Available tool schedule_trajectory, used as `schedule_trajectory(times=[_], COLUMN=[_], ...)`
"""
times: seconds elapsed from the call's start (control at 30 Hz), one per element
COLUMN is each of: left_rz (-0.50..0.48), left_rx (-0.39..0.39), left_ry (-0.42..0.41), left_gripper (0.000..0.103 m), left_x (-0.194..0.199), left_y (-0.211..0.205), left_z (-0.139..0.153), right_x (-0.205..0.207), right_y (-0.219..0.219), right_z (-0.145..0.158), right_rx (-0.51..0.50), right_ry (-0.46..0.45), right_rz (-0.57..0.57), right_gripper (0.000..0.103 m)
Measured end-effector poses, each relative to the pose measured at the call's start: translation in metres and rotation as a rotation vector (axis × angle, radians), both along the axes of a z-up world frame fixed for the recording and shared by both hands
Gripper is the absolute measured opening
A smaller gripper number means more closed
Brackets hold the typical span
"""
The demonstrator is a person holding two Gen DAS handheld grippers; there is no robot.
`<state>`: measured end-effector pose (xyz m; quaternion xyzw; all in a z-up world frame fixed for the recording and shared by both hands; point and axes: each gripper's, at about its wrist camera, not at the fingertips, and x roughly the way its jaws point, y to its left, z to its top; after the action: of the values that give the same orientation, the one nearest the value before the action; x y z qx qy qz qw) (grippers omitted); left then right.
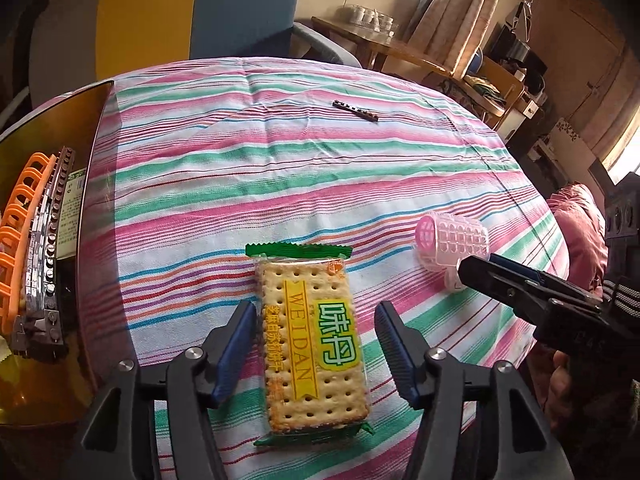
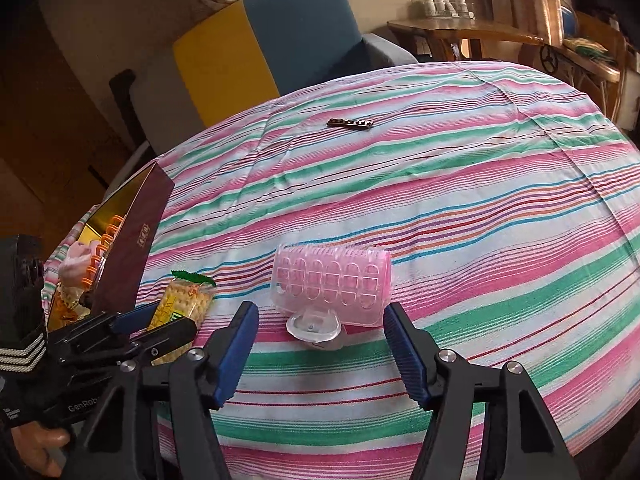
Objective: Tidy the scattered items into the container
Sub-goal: 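Lift the cracker pack and hair roller off the tablecloth with both grippers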
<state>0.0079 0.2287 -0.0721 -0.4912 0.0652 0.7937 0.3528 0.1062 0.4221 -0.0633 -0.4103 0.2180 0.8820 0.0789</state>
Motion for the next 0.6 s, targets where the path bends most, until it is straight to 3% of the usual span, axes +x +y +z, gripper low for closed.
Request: schedule_trajectory(times=[0.17, 0.4, 0.6], left_rz=[-0.001, -0.015, -0.011], left_rx=[-0.021, -0.058, -0.061], left_ry=[0.016, 0.047, 0.06], left_gripper=[0.065, 0.064, 0.064], left_x=[0.0, 0.003, 0.002], left_y=[0.004, 0.009, 0.011], left_z=[0.001, -0.003, -0.006], right_x=[0.008, -0.003, -0.021], right_y=[0.012, 0.006, -0.009], right_z=[0.004, 0.004, 0.001], right_rx=[0.01, 0.07, 0.105], right_ry=[0.004, 0.0, -0.004], right_rz=[-0.081, -0.103, -0.057], right_gripper=[0.078, 0.082, 0.082])
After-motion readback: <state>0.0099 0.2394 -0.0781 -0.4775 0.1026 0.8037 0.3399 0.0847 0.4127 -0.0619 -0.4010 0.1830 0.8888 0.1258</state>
